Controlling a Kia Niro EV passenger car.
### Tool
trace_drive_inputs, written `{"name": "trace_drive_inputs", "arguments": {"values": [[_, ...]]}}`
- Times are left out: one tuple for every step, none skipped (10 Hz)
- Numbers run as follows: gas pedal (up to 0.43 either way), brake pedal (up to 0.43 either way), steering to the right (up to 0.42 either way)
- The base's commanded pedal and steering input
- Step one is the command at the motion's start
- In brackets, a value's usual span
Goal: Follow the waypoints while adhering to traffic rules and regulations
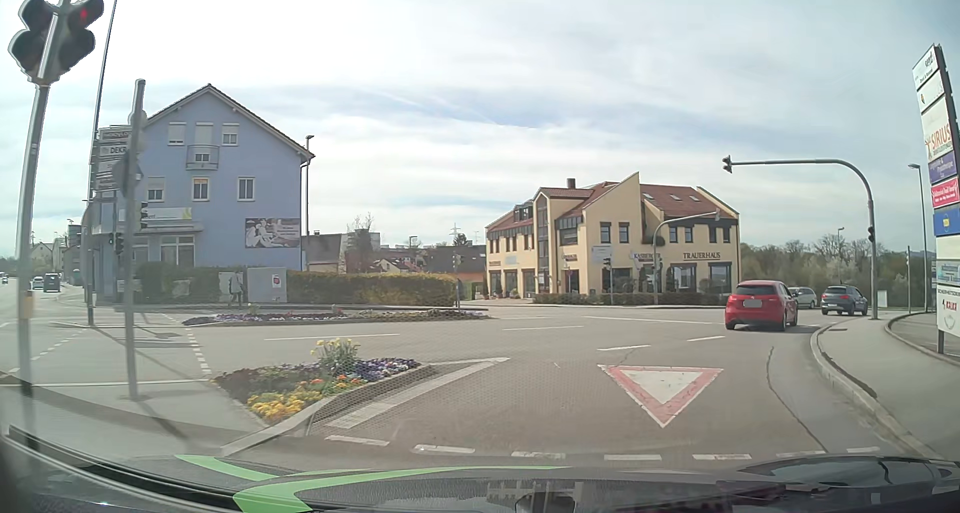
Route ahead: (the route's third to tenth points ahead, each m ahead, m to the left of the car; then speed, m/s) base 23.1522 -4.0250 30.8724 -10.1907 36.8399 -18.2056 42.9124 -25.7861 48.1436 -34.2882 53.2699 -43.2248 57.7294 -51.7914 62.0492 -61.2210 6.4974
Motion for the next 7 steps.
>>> {"name": "trace_drive_inputs", "arguments": {"values": [[0.087,0.000,0.148],[0.110,0.000,0.145],[0.138,0.000,0.142],[0.138,0.000,0.136],[0.138,0.000,0.134],[0.138,0.000,0.134],[0.138,0.000,0.134]]}}
